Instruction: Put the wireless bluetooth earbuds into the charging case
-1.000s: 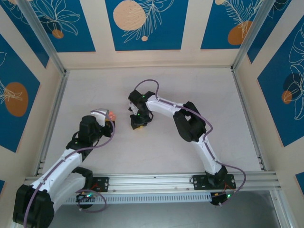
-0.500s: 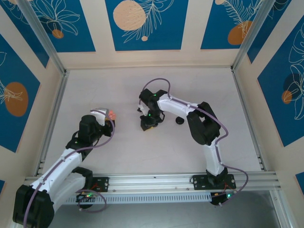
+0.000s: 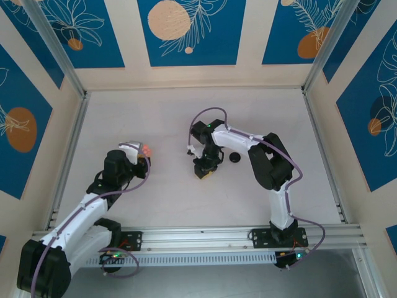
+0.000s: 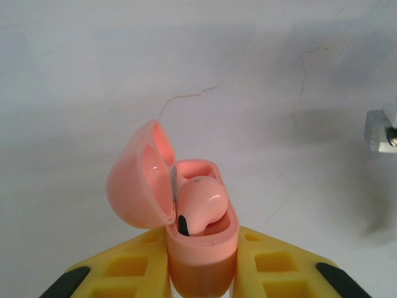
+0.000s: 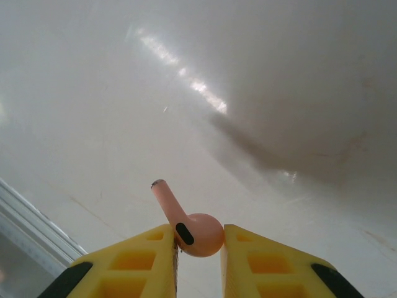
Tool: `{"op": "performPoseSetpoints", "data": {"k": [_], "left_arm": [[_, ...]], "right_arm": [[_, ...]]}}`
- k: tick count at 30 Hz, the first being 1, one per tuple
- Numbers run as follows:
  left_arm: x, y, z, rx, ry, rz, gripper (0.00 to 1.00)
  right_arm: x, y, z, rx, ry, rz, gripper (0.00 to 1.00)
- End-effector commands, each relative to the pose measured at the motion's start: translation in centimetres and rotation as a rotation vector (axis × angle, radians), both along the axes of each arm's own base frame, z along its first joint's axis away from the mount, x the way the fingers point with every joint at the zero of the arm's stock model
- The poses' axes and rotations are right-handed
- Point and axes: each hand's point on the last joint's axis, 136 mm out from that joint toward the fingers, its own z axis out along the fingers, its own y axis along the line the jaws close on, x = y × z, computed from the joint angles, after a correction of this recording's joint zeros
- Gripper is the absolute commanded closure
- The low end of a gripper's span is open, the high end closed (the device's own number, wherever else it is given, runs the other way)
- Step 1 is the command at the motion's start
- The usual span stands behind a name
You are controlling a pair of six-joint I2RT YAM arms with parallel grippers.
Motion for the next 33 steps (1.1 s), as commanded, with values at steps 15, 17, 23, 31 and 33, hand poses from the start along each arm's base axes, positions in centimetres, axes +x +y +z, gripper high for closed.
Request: {"op": "performPoseSetpoints", "data": {"k": [15,17,23,31,33], "left_arm": [[0.4,-0.1,1.5,-0.006,-0.026,-0.013,0.77],[0.5,-0.1,1.5,-0.008,-0.026,-0.013,0.77],[0.4,-0.1,1.6,-0.010,-0.029,-0.012,0.77],[1.0,-0.5,1.8,-0.030,-0.038,-0.018,0.77],[1.1,-0.7,1.9,-0.035,-0.039,-0.024,0.77]], "right_arm": [[-1.6,-2.0,-2.3,-0.074,-0.008,0.338,0.76],[-1.7,-1.7,-2.4,-0.065,-0.007,0.346,0.76],[-1.4,-1.9,-2.9,-0.085,-0.013,0.346,0.67],[-0.7,-1.2,1.7,-0.017,-0.082,0.275,0.57],[-0.3,-1.1,3.5,-0.006,-0.113,0.206,0.56]]}}
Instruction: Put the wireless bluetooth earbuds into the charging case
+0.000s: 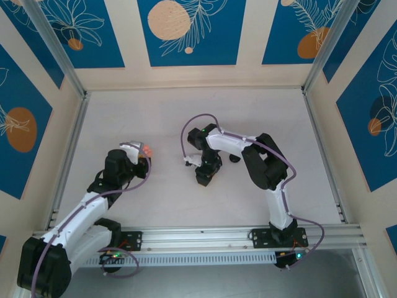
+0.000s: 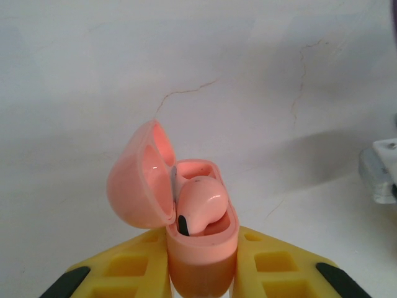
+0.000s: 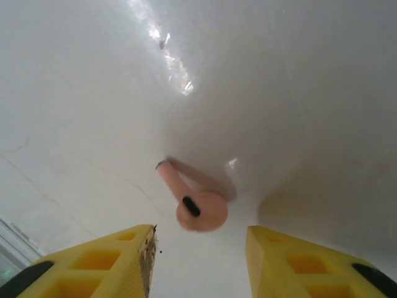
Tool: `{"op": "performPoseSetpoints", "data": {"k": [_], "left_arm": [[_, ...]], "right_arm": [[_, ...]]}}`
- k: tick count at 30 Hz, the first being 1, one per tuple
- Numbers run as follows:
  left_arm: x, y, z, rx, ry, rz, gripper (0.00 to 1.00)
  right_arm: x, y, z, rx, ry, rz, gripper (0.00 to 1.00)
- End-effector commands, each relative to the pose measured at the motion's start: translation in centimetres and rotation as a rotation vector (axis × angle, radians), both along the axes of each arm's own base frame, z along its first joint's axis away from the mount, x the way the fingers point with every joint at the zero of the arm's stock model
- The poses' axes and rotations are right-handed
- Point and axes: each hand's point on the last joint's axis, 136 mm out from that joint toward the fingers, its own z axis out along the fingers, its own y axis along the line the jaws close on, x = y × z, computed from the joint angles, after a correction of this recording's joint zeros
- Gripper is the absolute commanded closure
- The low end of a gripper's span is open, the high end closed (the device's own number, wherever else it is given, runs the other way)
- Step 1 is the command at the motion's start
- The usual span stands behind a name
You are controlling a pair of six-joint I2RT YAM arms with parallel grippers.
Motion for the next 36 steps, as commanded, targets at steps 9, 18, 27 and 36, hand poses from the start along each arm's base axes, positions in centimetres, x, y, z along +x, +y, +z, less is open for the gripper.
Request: {"op": "performPoseSetpoints", "data": {"k": [9,18,27,36], "left_arm": [[1.6,-1.1,2.3,-0.029,-0.059,-0.049,0.77],[1.8,-1.6,1.9,-0.052,-0.052,-0.065,0.77],[1.4,-1.3,1.8,-0.055,-0.053,-0.052,0.77],[1.0,-1.0,1.8,-0.051,-0.050,-0.039,0.77]], "right_arm": [[-0.9,-0.4,6.7,0.020,0.073,-0.708,0.59],[-2.4,0.6,3.3,0.045,0.201,-1.067,0.61],[-3.0,1.1,0.3,0.007,0.224,-1.089,0.63],[-2.8,1.2,-0.8,-0.005,0.217,-1.085,0.64]]}}
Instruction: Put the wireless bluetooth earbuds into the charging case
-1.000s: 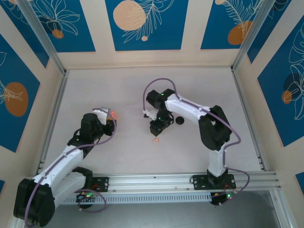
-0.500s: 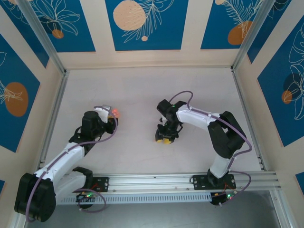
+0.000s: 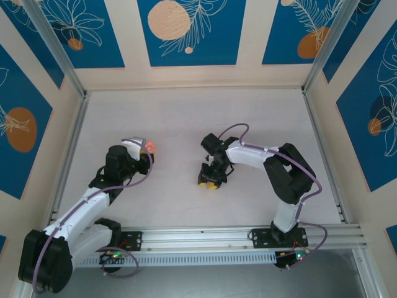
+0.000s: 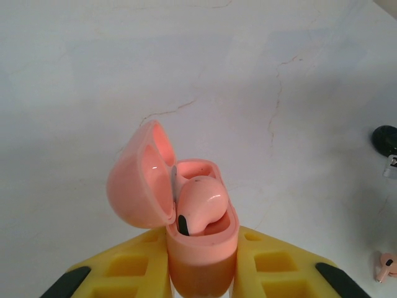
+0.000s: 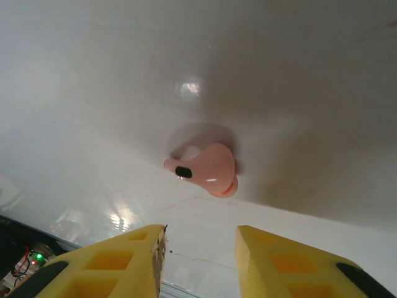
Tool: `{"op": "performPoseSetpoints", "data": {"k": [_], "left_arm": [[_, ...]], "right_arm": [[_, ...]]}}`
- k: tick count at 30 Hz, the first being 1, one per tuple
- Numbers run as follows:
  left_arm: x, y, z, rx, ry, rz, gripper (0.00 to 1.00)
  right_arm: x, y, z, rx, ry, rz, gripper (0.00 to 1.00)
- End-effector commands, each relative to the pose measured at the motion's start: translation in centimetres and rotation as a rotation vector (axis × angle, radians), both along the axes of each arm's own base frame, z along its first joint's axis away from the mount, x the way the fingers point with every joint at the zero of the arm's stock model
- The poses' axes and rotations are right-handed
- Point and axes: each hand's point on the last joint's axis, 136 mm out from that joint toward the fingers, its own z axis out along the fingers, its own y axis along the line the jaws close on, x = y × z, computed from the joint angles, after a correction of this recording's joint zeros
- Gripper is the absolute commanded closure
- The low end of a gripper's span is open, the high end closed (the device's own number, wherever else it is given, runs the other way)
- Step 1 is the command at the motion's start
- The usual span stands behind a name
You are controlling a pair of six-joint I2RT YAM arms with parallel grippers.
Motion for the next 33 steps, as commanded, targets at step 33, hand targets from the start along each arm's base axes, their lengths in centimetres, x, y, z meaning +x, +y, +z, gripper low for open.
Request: {"op": "performPoseSetpoints", "data": {"k": [33], "left_arm": [[-0.4,0.9,0.6,0.008,-0.021,0.029,0.77]], "right_arm": [[3.0,-0.2,1.5,-0.031,-0.147,0.005,0.59]]}}
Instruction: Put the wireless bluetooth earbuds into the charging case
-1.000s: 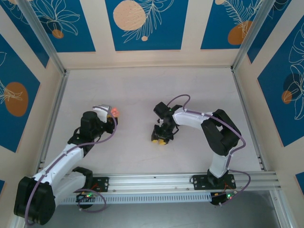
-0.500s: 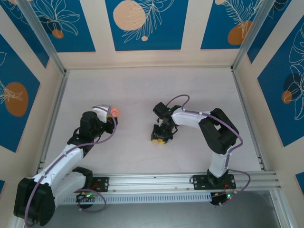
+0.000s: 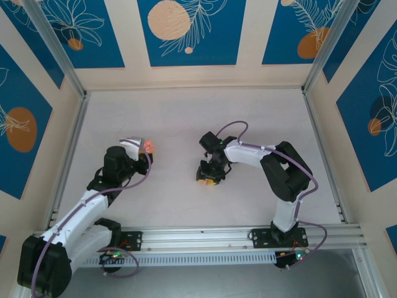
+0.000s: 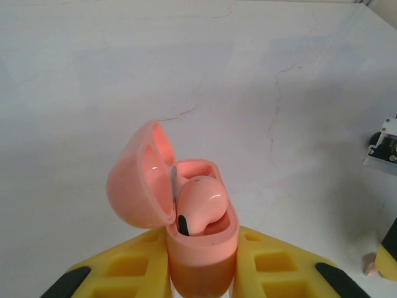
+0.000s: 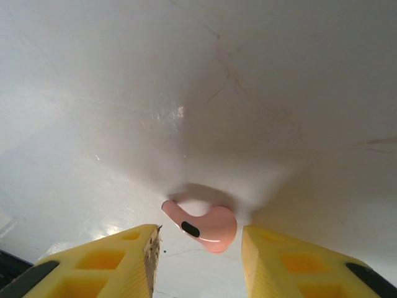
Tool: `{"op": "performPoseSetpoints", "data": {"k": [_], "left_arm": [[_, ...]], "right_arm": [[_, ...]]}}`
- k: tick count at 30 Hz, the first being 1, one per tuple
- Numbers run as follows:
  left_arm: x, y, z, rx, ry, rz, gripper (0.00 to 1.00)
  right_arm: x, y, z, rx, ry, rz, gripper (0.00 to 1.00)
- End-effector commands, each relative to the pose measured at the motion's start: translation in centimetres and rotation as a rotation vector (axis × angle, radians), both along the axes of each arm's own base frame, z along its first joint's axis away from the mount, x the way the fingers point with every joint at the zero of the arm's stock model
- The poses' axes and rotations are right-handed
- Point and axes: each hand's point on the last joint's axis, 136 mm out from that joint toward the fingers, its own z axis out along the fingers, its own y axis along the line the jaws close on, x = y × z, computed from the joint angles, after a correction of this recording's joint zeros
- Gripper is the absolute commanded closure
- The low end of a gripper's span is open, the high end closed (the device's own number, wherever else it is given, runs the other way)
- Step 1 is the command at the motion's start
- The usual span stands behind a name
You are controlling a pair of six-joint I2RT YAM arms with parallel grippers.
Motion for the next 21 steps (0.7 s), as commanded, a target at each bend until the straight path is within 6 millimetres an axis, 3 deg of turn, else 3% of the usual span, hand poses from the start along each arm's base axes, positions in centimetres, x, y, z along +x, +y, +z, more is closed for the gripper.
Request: {"op": "performPoseSetpoints", "data": {"k": [1,5,21], "left_arm": [[-0.1,0.5,-0.1,0.007,-0.002,0.018,0.77],[-0.1,0.5,-0.1,0.007,-0.002,0.016,0.77],[-0.2,0.7,0.2,0.017,-0.007,0.021,0.77]], "right_arm": [[0.6,-0.4,2.4,-0.007,-0.055,0.006,0.59],[0.3,-0.3,2.7,-0.006,-0.030,0.006,0.59],[1.1,1.1,0.6,-0.022,-0.011,0.056,0.59]]}}
